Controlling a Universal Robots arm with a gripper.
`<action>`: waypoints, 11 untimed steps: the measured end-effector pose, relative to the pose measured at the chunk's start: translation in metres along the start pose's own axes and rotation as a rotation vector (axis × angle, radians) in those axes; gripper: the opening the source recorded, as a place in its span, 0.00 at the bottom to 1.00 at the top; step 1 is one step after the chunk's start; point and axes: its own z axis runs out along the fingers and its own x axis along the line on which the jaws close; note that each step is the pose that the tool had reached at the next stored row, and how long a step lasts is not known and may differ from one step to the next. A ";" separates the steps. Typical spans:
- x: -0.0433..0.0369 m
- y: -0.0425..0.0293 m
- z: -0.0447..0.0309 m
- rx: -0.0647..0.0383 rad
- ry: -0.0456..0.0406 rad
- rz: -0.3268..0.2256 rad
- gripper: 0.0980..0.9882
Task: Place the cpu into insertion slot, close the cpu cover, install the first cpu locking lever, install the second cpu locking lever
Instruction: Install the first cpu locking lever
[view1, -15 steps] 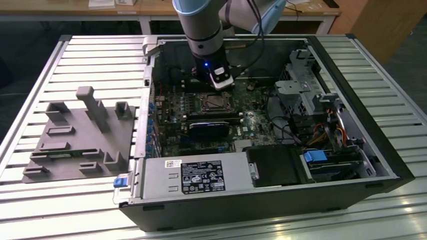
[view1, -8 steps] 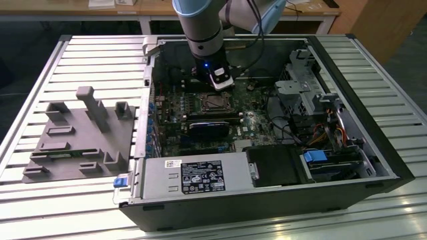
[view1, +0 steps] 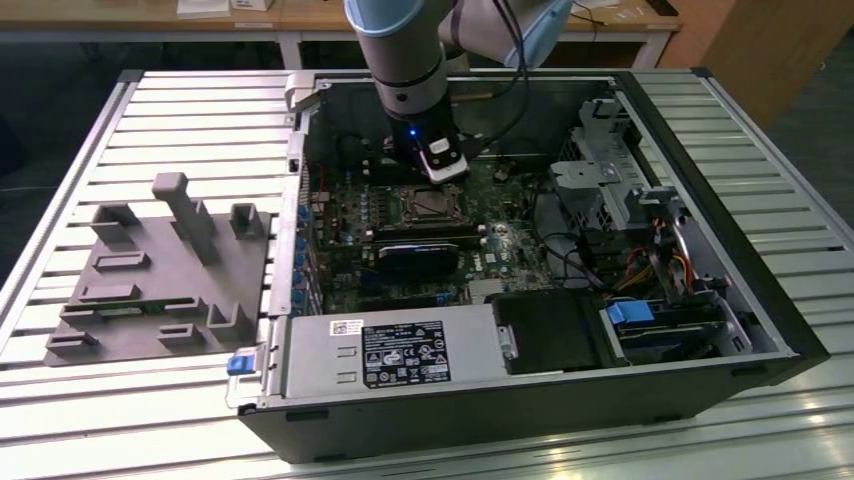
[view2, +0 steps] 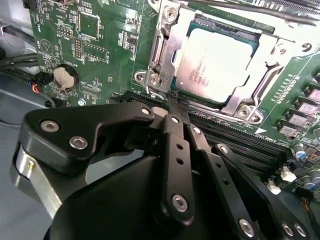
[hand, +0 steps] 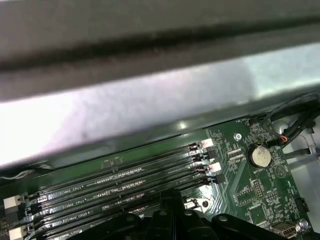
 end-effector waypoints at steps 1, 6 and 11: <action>-0.0002 -0.0006 0.0000 0.000 0.0001 0.000 0.01; -0.0007 -0.0028 -0.0001 -0.004 0.0013 0.001 0.01; -0.0008 -0.0029 -0.0001 -0.007 0.0020 0.002 0.01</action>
